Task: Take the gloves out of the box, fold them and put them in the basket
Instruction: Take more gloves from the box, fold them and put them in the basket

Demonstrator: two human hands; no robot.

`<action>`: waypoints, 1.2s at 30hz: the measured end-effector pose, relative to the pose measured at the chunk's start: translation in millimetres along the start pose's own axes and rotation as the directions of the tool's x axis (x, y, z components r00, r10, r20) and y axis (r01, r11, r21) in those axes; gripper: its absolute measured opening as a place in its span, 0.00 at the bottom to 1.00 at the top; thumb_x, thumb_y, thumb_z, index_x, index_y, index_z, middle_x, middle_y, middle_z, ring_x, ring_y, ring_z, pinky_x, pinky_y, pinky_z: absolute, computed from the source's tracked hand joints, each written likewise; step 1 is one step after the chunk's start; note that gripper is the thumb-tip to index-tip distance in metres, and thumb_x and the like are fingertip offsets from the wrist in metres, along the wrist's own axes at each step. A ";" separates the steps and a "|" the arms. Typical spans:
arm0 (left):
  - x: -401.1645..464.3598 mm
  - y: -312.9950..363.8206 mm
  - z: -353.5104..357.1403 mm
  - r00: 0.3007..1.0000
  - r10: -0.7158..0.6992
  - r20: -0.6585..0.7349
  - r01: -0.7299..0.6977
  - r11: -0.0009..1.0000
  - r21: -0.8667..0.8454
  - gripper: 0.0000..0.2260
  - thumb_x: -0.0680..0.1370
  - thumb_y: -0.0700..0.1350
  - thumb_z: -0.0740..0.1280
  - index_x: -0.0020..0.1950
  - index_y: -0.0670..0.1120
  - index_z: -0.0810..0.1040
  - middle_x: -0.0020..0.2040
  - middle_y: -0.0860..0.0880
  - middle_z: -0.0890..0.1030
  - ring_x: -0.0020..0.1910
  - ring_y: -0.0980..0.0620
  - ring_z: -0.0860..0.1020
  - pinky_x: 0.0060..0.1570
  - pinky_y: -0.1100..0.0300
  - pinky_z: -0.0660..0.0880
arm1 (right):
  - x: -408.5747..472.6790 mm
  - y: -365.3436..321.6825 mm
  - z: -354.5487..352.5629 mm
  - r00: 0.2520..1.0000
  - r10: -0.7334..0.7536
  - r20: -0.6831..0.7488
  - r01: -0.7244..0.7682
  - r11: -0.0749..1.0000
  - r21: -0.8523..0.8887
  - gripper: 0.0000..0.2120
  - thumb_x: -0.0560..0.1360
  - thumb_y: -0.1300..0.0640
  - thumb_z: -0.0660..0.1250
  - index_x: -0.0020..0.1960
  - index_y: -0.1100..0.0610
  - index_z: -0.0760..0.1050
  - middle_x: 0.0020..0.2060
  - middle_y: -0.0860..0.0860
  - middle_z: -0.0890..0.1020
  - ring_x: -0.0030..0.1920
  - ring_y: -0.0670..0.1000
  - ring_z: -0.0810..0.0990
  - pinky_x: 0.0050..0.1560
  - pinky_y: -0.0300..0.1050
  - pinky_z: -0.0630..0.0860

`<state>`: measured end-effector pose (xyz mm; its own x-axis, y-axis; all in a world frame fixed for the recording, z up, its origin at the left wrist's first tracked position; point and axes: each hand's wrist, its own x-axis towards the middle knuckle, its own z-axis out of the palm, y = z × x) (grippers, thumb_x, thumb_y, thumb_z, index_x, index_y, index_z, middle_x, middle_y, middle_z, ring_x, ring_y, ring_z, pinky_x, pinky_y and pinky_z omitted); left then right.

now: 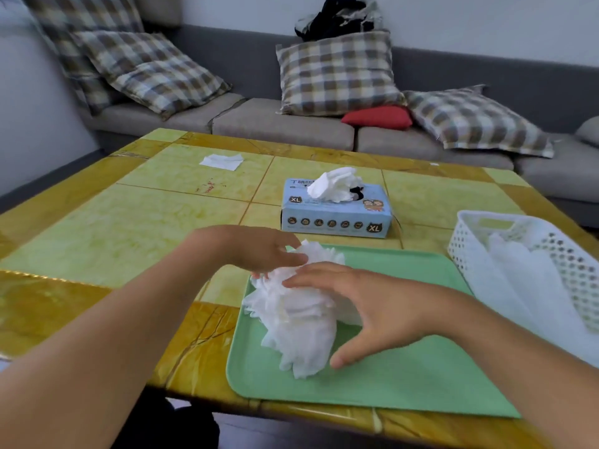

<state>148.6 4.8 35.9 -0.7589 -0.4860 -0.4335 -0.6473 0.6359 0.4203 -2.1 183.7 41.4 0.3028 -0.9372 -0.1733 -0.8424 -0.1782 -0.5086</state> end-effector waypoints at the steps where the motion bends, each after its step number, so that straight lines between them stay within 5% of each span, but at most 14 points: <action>1: -4.8 8.5 3.0 1.000 -0.015 0.020 0.014 0.999 0.044 0.27 0.81 0.64 0.57 0.78 0.55 0.62 0.71 0.51 0.75 0.58 0.49 0.81 0.66 0.52 0.72 | -11.9 -5.8 -10.0 1.000 0.004 0.027 -0.005 1.000 0.025 0.45 0.68 0.45 0.80 0.77 0.34 0.59 0.76 0.29 0.57 0.74 0.29 0.55 0.68 0.21 0.52; 4: -18.4 18.2 10.6 0.994 0.055 -0.099 -0.044 0.992 0.118 0.32 0.80 0.66 0.54 0.81 0.53 0.57 0.80 0.53 0.63 0.75 0.52 0.66 0.73 0.54 0.61 | -38.0 -0.6 -29.4 0.996 0.077 -0.051 -0.065 0.976 0.206 0.35 0.67 0.42 0.79 0.71 0.33 0.69 0.71 0.29 0.67 0.70 0.31 0.66 0.70 0.34 0.67; 7: -35.4 24.6 20.6 0.955 0.178 -0.236 -0.190 0.981 -0.029 0.37 0.74 0.72 0.57 0.80 0.58 0.60 0.79 0.57 0.61 0.76 0.56 0.62 0.73 0.56 0.60 | -41.1 26.9 -15.4 0.942 0.241 -0.235 -0.232 0.970 0.069 0.26 0.70 0.45 0.79 0.65 0.40 0.76 0.61 0.37 0.79 0.57 0.37 0.78 0.56 0.37 0.79; 9: -36.6 29.9 40.2 0.963 0.225 -0.148 -0.233 0.972 -0.041 0.40 0.69 0.74 0.64 0.79 0.64 0.58 0.79 0.59 0.58 0.77 0.56 0.59 0.75 0.53 0.59 | -38.1 42.5 10.8 0.946 0.255 -0.200 -0.251 0.967 0.047 0.25 0.71 0.46 0.78 0.66 0.45 0.76 0.59 0.39 0.80 0.55 0.40 0.79 0.51 0.30 0.76; 11: -28.1 34.6 61.9 0.971 0.239 -0.023 -0.234 0.965 0.119 0.43 0.67 0.72 0.71 0.77 0.68 0.56 0.78 0.59 0.58 0.76 0.54 0.61 0.74 0.49 0.61 | -30.9 52.1 37.3 0.969 0.200 -0.143 -0.178 0.972 0.152 0.25 0.72 0.49 0.78 0.66 0.49 0.76 0.58 0.38 0.80 0.56 0.38 0.78 0.52 0.28 0.73; 14: 1.3 31.0 71.1 0.953 0.303 -0.012 -0.291 0.926 0.241 0.28 0.71 0.58 0.73 0.69 0.62 0.68 0.62 0.54 0.74 0.60 0.52 0.74 0.61 0.49 0.73 | -19.5 64.2 60.1 0.956 0.218 -0.196 -0.096 0.863 0.496 0.28 0.71 0.62 0.79 0.68 0.50 0.75 0.62 0.44 0.81 0.59 0.40 0.81 0.62 0.38 0.76; 17: 20.8 12.6 54.1 0.964 0.237 -0.122 -0.193 0.936 0.293 0.14 0.69 0.56 0.67 0.53 0.58 0.74 0.51 0.54 0.77 0.52 0.51 0.77 0.52 0.48 0.77 | -12.0 63.7 59.1 0.884 0.329 -0.333 -0.016 0.732 0.681 0.32 0.68 0.67 0.80 0.67 0.49 0.74 0.66 0.46 0.78 0.56 0.45 0.84 0.57 0.44 0.81; 20: 23.7 1.0 46.4 0.954 0.191 -0.230 -0.131 0.959 0.252 0.10 0.71 0.56 0.70 0.49 0.56 0.73 0.47 0.55 0.77 0.49 0.51 0.76 0.48 0.52 0.76 | -11.2 58.0 40.5 0.767 0.368 -0.526 -0.166 0.906 0.390 0.31 0.61 0.52 0.85 0.59 0.46 0.75 0.58 0.40 0.76 0.48 0.45 0.82 0.46 0.40 0.81; 22: 22.7 1.6 48.8 0.951 0.182 -0.251 -0.138 0.973 0.184 0.09 0.74 0.53 0.72 0.44 0.55 0.72 0.43 0.54 0.76 0.43 0.53 0.75 0.41 0.56 0.71 | -9.5 55.6 35.0 0.759 0.330 -0.561 -0.228 0.942 0.246 0.27 0.58 0.46 0.86 0.51 0.48 0.77 0.50 0.41 0.78 0.42 0.45 0.81 0.41 0.39 0.78; 25: 16.7 8.3 51.1 0.959 0.185 -0.217 -0.165 0.981 0.107 0.11 0.77 0.55 0.70 0.40 0.57 0.69 0.39 0.56 0.75 0.39 0.59 0.72 0.37 0.60 0.66 | -4.3 55.0 48.3 0.802 0.309 -0.512 -0.251 0.951 0.181 0.16 0.62 0.49 0.85 0.42 0.50 0.81 0.41 0.43 0.83 0.34 0.43 0.80 0.39 0.40 0.76; 28: 10.6 10.4 51.8 0.960 0.190 -0.205 -0.176 0.981 0.086 0.08 0.81 0.55 0.66 0.47 0.52 0.75 0.44 0.55 0.77 0.42 0.59 0.74 0.40 0.64 0.68 | -5.1 57.2 59.5 0.825 0.274 -0.494 -0.225 0.962 0.157 0.04 0.70 0.57 0.79 0.39 0.52 0.85 0.36 0.44 0.85 0.35 0.41 0.81 0.43 0.40 0.77; 32: 4.8 6.1 49.9 0.958 0.188 -0.215 -0.188 0.982 0.021 0.09 0.78 0.53 0.69 0.55 0.52 0.76 0.52 0.53 0.80 0.52 0.51 0.77 0.50 0.57 0.74 | -25.8 52.9 55.5 0.912 0.253 -0.324 -0.210 0.964 0.162 0.04 0.71 0.58 0.78 0.39 0.54 0.85 0.35 0.44 0.85 0.38 0.42 0.83 0.45 0.40 0.79; 36: 4.2 8.3 51.5 0.955 0.218 -0.202 -0.216 0.976 0.032 0.16 0.72 0.55 0.74 0.58 0.57 0.77 0.53 0.56 0.81 0.53 0.54 0.79 0.52 0.55 0.78 | -52.3 44.6 40.5 0.980 0.194 -0.050 -0.166 0.928 0.333 0.03 0.74 0.60 0.76 0.42 0.56 0.84 0.38 0.47 0.85 0.39 0.42 0.82 0.44 0.35 0.76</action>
<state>143.8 38.8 -3.5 -0.8803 -0.4460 -0.1615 -0.4651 0.7448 0.4784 -37.4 236.9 -6.4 0.1110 -0.9678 -0.2260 -0.6835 0.0907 -0.7243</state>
